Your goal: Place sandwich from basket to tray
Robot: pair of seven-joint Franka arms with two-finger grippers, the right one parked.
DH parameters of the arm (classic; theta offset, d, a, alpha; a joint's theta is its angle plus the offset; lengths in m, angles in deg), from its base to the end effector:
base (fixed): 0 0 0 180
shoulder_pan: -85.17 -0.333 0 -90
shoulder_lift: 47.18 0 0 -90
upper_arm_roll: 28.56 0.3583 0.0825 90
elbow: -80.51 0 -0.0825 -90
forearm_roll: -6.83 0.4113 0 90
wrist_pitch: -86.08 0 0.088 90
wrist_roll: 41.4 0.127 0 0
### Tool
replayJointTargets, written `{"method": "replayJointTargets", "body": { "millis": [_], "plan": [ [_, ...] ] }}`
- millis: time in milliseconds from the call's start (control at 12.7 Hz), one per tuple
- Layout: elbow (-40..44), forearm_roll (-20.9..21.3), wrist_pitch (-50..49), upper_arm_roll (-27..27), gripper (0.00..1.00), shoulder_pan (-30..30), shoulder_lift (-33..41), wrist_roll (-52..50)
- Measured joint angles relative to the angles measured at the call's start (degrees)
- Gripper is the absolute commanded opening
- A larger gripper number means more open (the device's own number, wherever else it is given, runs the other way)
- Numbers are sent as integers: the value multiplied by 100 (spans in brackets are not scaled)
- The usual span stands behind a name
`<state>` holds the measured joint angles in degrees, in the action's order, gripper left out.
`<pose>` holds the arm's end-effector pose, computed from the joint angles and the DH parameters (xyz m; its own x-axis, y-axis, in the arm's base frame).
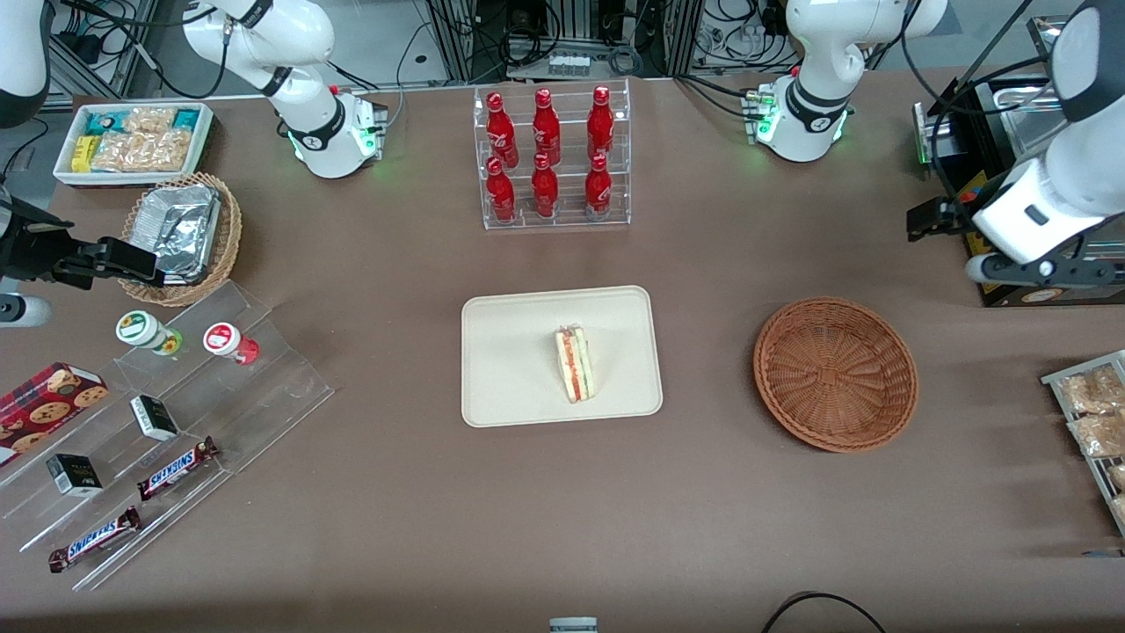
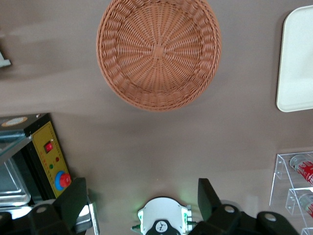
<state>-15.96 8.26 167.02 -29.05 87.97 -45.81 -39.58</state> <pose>0.5445 -0.0279 0.5942 0.9659 -0.0833 -0.2453 -0.0903 -0.9958 -0.0173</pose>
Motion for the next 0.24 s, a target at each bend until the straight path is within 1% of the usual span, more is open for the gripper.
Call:
{"method": "replayJointTargets", "body": {
  "millis": [236],
  "plan": [
    [50,-2,-222,117,100,18,73,0]
  ]
}}
